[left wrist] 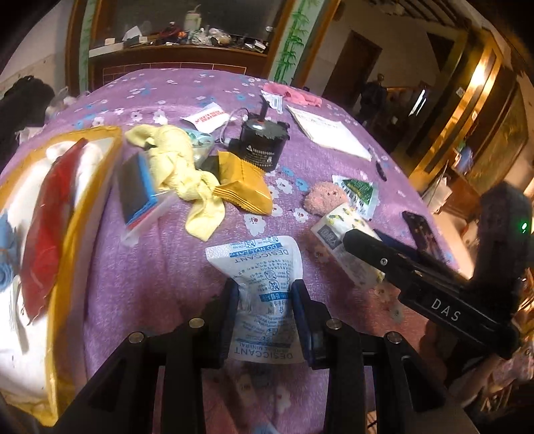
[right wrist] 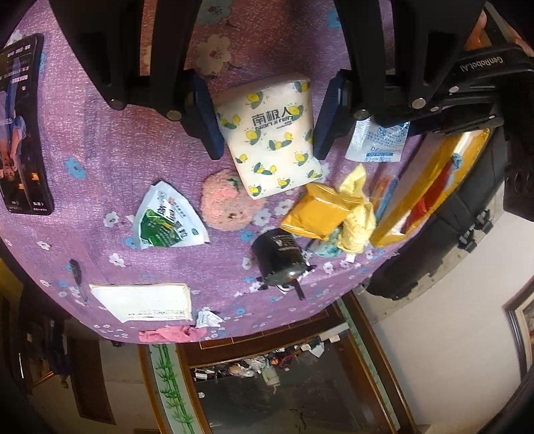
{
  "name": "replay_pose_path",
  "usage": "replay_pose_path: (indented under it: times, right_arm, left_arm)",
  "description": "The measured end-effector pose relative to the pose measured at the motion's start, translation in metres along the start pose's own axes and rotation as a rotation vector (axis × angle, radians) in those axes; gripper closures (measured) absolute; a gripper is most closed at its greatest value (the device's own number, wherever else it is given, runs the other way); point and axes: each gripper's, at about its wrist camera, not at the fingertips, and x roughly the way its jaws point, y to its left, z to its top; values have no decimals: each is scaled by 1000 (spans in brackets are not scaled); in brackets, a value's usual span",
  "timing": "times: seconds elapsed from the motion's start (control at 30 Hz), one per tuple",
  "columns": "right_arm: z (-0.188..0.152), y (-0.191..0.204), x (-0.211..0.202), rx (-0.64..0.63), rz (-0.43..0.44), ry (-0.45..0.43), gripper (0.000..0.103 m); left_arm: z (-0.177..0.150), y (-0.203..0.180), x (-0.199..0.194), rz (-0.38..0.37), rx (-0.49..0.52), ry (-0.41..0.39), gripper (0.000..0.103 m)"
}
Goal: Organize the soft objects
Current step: 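Grasp the white desiccant packet with the left tool while the right tool closes around the tissue pack, then carry the desiccant packet and tissue pack into the foam tray and open both tools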
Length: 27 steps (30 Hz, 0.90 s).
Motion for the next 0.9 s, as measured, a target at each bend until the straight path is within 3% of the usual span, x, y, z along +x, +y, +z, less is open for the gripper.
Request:
replay_pose_path:
  times: [0.07, 0.3, 0.6, 0.9]
  right_arm:
    - [0, 1, -1, 25, 63, -10, 49]
    - [9, 36, -4, 7, 161, -47, 49]
    - [23, 99, 13, -91, 273, -32, 49]
    - [20, 130, 34, -124, 316, 17, 49]
  left_arm:
    - [2, 5, -11, -15, -25, -18, 69]
    - [16, 35, -64, -5, -120, -131, 69]
    - [21, 97, -110, 114, -243, -242, 69]
    - [14, 155, -120, 220, -361, -258, 69]
